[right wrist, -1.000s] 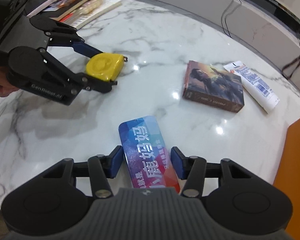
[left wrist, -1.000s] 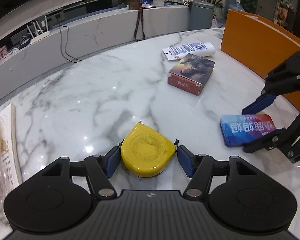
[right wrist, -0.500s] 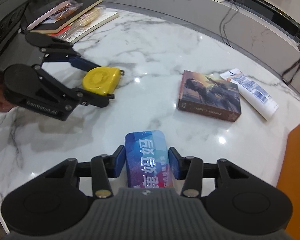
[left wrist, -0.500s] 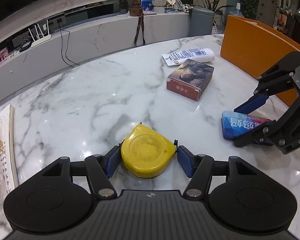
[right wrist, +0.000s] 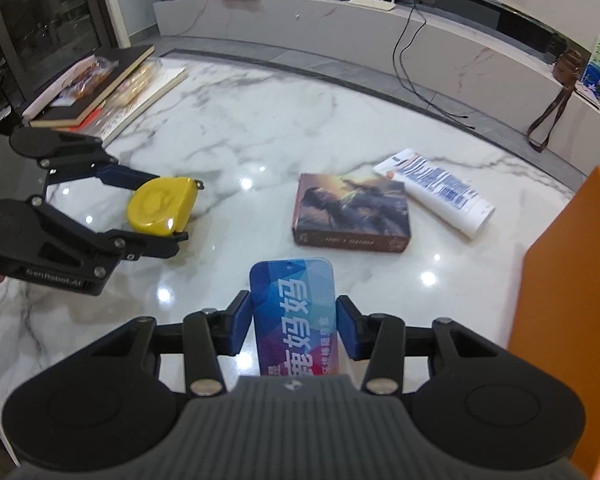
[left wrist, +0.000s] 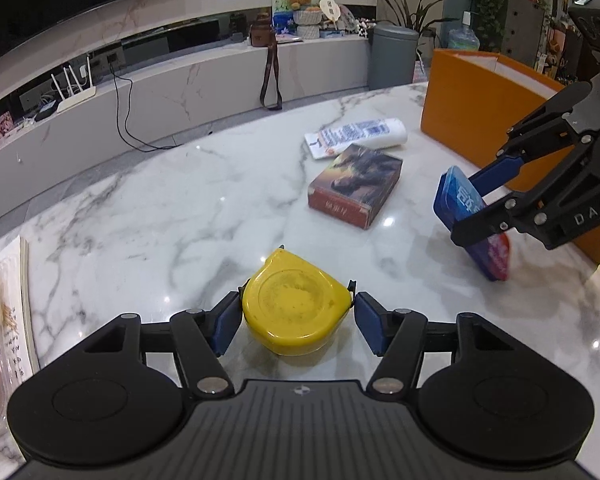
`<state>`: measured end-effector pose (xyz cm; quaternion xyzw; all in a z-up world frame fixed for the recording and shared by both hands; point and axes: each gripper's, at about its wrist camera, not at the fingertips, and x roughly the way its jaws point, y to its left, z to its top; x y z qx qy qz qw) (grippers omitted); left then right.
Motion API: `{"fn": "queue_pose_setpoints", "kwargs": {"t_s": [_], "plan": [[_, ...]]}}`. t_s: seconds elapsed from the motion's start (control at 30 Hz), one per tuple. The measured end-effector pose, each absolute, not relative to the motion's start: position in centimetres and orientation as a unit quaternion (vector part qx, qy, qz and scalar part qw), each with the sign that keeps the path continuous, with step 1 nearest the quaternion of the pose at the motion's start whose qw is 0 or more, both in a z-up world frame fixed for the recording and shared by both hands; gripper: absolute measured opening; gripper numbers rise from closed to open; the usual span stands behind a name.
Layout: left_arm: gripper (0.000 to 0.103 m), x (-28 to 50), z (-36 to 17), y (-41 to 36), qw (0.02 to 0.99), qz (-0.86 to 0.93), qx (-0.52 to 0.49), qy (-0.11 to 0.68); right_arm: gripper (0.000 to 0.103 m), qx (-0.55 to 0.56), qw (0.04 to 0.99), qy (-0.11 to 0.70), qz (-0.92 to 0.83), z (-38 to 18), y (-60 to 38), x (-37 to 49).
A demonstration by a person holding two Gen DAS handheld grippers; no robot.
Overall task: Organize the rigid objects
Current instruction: 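Lift and carry the tape measure and blue tin over the orange box with both tools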
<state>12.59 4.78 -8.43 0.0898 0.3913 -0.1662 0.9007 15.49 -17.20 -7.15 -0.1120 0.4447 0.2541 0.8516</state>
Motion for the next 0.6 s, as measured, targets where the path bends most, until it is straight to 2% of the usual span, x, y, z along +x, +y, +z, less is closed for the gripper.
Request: {"fn": "queue_pose_setpoints", "kwargs": {"t_s": [0.6], "plan": [[0.071, 11.4, -5.3, 2.7, 0.913, -0.155, 0.064, 0.372, 0.046, -0.070, 0.886, 0.405, 0.217, -2.9, -20.6, 14.9]]}}
